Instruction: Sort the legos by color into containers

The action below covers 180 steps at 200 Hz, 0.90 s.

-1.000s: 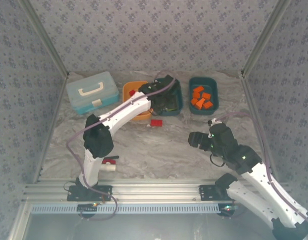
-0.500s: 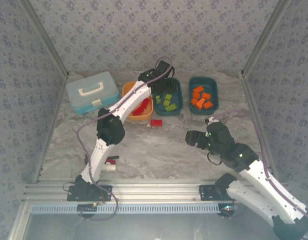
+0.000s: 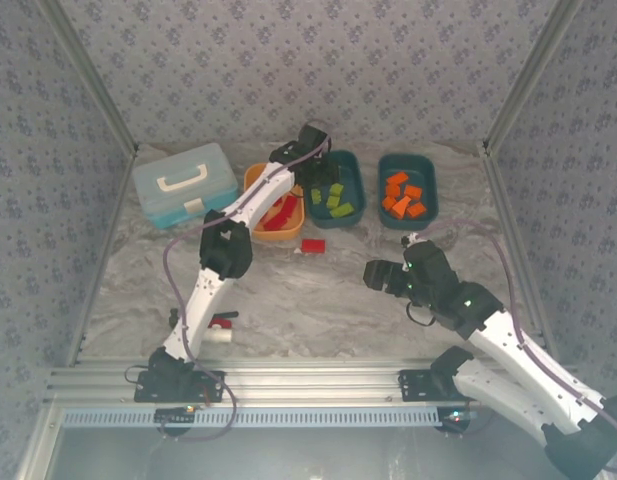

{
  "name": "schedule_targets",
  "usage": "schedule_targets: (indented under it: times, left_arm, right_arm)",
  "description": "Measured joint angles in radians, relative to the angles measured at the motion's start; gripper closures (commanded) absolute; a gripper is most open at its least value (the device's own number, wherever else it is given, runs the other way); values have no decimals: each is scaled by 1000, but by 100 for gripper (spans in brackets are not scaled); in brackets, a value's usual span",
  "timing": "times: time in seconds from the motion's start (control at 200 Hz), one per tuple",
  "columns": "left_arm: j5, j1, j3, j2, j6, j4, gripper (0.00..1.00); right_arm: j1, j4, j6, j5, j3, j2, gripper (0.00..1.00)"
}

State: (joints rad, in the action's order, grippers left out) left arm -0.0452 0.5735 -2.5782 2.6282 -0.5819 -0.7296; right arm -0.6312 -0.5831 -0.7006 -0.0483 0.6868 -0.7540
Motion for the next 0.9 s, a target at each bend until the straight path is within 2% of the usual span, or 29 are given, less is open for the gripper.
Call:
schedule_targets:
  times: [0.155, 0.275, 0.58, 0.704, 0.899]
  left_arm:
    - [-19, 5, -24, 13, 7, 9, 20]
    - [-22, 11, -30, 13, 2, 11, 17]
    - [-22, 13, -29, -23, -6, -35, 17]
    - [-21, 23, 51, -171, -19, -61, 17]
    - [-18, 84, 375, -626, -66, -16, 17]
  right_arm:
    - [0, 9, -3, 6, -6, -3, 16]
    - [0, 13, -3, 11, -6, -16, 15]
    - [0, 15, 2, 12, -1, -83, 16]
    - [0, 15, 12, 8, 35, -130, 16]
    - [-2, 19, 16, -19, 152, -279, 18]
